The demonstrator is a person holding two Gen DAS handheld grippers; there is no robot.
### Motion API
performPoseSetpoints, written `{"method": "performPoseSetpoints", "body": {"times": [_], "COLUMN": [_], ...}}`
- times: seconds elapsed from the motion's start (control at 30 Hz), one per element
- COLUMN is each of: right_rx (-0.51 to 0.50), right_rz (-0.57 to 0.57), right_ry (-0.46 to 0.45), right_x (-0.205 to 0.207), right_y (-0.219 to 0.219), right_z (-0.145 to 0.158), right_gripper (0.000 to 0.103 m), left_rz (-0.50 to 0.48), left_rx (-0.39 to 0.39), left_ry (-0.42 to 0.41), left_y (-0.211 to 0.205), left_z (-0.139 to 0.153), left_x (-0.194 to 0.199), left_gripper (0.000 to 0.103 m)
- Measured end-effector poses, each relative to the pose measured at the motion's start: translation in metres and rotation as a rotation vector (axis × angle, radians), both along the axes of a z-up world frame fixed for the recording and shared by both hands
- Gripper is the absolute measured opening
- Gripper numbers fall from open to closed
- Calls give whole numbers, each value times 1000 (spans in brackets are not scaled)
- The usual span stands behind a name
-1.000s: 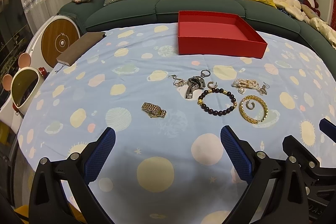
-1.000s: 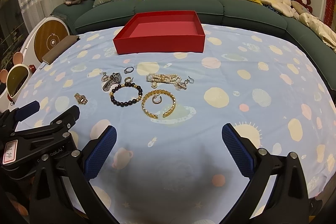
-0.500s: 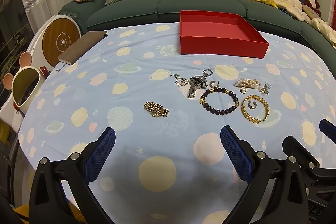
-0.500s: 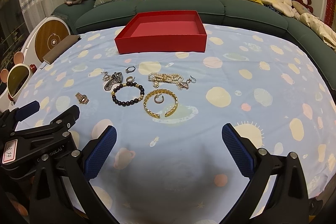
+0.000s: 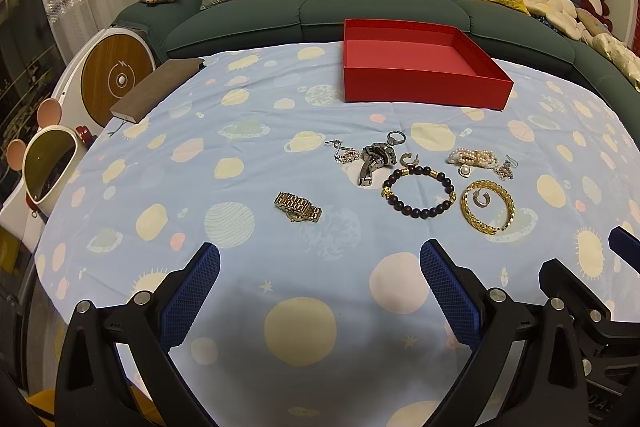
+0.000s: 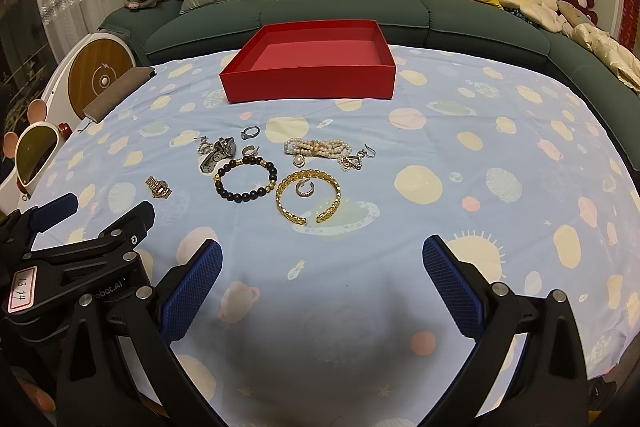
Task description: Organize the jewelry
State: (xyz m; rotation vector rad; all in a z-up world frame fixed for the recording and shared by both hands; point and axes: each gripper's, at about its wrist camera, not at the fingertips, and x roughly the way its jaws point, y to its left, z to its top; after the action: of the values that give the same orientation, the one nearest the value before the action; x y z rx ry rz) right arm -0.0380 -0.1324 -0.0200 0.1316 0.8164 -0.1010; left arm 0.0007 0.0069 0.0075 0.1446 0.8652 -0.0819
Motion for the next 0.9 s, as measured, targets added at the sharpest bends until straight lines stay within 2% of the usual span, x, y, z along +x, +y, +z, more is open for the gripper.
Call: {"method": "performPoseSetpoints", "body": {"times": [0.9], "right_rx": [2], "right_rz": [1], "right_ry": [0], "right_x": [0], "right_y": [1], "right_z": [0], "right_gripper": [98], "left_rz": [5], "left_rx": [2], "left_ry": [0], "left_y": [6], "left_z": [-4], "left_x": [0], "left_gripper": [98]}}
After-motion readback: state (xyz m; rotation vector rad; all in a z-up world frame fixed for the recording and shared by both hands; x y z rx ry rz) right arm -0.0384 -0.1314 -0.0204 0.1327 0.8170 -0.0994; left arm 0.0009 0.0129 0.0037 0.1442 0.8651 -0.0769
